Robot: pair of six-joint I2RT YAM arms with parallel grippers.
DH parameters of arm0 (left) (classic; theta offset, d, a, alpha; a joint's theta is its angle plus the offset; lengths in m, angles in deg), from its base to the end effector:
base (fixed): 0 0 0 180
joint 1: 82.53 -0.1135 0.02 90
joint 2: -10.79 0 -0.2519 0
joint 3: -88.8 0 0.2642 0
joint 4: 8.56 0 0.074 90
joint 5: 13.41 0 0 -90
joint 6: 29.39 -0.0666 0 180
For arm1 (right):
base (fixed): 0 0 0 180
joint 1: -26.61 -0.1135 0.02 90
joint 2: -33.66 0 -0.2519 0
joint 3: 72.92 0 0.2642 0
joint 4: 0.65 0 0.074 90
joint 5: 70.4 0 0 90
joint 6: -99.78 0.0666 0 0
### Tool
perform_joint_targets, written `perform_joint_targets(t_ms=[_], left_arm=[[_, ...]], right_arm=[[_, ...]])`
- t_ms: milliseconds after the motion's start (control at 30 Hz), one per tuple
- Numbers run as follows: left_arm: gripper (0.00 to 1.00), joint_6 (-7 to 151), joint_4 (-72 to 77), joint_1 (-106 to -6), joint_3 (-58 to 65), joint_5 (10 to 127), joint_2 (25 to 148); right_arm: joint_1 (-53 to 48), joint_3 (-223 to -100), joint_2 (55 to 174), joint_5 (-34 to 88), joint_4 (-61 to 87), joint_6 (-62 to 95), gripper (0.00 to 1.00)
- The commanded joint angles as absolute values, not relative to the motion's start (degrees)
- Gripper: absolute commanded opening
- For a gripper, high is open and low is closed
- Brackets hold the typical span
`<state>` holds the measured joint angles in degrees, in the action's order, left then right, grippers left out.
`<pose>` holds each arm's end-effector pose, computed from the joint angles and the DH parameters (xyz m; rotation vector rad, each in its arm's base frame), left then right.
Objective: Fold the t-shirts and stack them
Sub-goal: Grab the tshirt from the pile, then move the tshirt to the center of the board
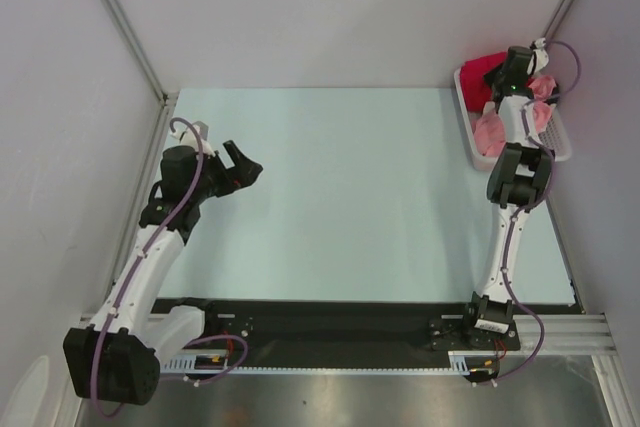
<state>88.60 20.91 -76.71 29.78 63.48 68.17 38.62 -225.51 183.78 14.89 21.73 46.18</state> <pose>0.2682 -0.0425 0.2684 -0.2600 2.0809 -0.5968 0.6193 -0.1373 0.2026 0.8385 1.7301 0.2075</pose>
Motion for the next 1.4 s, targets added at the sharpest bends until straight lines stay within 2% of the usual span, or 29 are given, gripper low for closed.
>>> perform_joint_targets(t_ms=[0, 133, 233, 333, 433, 600, 633, 733, 833, 900, 1033, 1133, 1233, 1267, 1367], left_arm=[[1.0, 89.7, 18.3, -76.9, 27.4, 60.8, 64.6], [1.0, 88.8, 18.4, -76.7, 25.7, 54.2, 62.0], [1.0, 90.4, 17.4, -74.6, 25.0, 53.7, 61.1], [1.0, 97.2, 17.7, -74.3, 24.7, 52.5, 62.4], [1.0, 107.2, 26.8, -74.3, 23.6, 55.4, 64.0], [1.0, 109.5, 35.3, -74.8, 24.9, 52.2, 64.4], [1.0, 109.4, 35.1, -75.4, 25.3, 46.7, 64.2], [1.0, 111.8, 33.7, -76.9, 27.9, 42.8, 63.0], [1.0, 121.7, 25.3, -79.1, 36.2, 37.1, 57.8], [1.0, 122.2, 19.7, -79.1, 38.2, 40.7, 50.1], [1.0, 113.3, 27.6, -79.0, 31.5, 49.7, 44.8], [1.0, 109.8, 28.9, -78.8, 27.2, 47.3, 47.4], [1.0, 107.3, 28.9, -77.6, 24.5, 46.8, 49.4], [1.0, 106.8, 28.8, -77.1, 23.5, 46.9, 49.7], [0.99, 104.7, 28.7, -74.2, 21.1, 46.9, 51.4]], right_arm=[[37.7, -222.1, 165.1, 15.3, 23.8, 46.9, 0.0], [36.9, -214.4, 154.4, 18.1, 23.9, 46.5, 0.0], [36.3, -211.7, 148.5, 22.8, 26.0, 47.0, 0.0], [35.1, -210.2, 142.1, 26.6, 28.6, 45.9, 0.0], [31.9, -206.7, 136.9, 29.9, 30.5, 45.1, 0.0], [20.6, -190.3, 121.1, 29.0, 30.5, 40.6, 0.0], [18.6, -187.7, 118.8, 28.7, 30.3, 39.8, 0.0], [10.0, -179.6, 110.2, 27.6, 31.0, 34.7, 0.0], [3.5, -170.6, 102.8, 26.6, 33.2, 34.9, 0.0], [2.4, -165.8, 99.4, 30.6, 34.2, 36.8, 0.0], [-1.1, -155.4, 94.9, 33.3, 38.2, 36.9, 0.04], [-1.2, -153.7, 93.0, 35.3, 40.2, 34.7, 0.11], [0.4, -155.7, 91.3, 33.1, 44.4, 29.7, 0.12], [2.1, -157.3, 91.0, 32.7, 45.3, 28.2, 0.07], [3.7, -159.3, 91.7, 34.3, 45.8, 26.7, 0.0]])
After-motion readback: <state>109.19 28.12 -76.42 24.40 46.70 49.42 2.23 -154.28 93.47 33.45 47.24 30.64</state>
